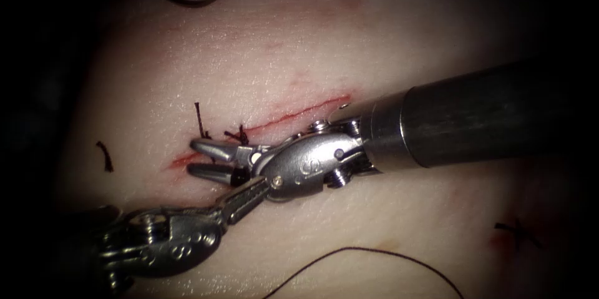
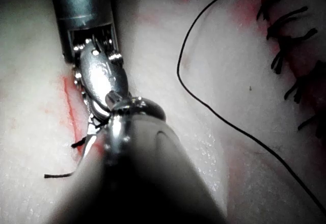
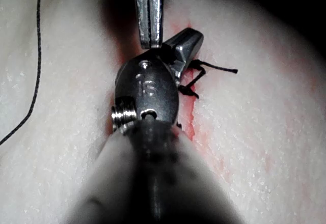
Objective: Wound Closure
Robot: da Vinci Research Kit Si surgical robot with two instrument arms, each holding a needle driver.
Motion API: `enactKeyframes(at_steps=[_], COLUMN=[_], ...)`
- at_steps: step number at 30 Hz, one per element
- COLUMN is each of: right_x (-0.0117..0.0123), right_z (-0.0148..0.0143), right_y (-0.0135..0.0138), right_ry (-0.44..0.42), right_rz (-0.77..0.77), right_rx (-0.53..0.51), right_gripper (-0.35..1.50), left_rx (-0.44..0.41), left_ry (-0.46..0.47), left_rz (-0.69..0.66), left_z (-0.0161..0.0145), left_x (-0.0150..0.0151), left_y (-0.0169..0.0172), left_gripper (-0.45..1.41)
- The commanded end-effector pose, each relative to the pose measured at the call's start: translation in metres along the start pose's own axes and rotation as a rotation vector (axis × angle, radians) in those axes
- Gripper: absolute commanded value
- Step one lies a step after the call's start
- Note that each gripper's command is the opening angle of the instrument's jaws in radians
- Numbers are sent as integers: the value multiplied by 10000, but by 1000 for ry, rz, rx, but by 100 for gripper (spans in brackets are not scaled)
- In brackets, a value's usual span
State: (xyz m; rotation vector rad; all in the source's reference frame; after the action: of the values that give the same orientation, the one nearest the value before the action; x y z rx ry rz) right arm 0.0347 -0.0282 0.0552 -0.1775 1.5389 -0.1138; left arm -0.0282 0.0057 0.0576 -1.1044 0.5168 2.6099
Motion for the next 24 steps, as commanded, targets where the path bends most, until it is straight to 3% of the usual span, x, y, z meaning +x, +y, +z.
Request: enactKeyframes(at_steps=[1,7,8,9,10,11,12,16,24], right_x=[-4,0,2,3,5,7,9,20,38], right_z=[4,1,0,-1,-2,-4,-7,-27,-91], right_y=[-5,-6,-6,-5,-4,-3,-2,4,19], right_ry=[4,4,-6,-13,-20,-24,-22,-23,-34], right_rz=[-4,-16,-15,-1,12,26,34,47,82], right_rx=[1,1,-5,-9,-13,-14,-12,-10,-50], right_gripper=[-35,-35,0,51,88,113,121,133,135], left_rx=[0,-1,-3,-5,-7,-10,-13,-22,21], left_ry=[0,2,5,7,9,11,14,23,8], left_rz=[0,0,1,1,3,4,6,15,29], left_z=[8,7,6,4,1,-3,-7,-35,-93], left_x=[0,-1,-2,-3,-4,-5,-6,-17,-62], left_y=[2,1,1,1,1,2,2,2,-10], left_gripper=[-45,-45,-45,-45,-45,-45,-45,-45,-45])
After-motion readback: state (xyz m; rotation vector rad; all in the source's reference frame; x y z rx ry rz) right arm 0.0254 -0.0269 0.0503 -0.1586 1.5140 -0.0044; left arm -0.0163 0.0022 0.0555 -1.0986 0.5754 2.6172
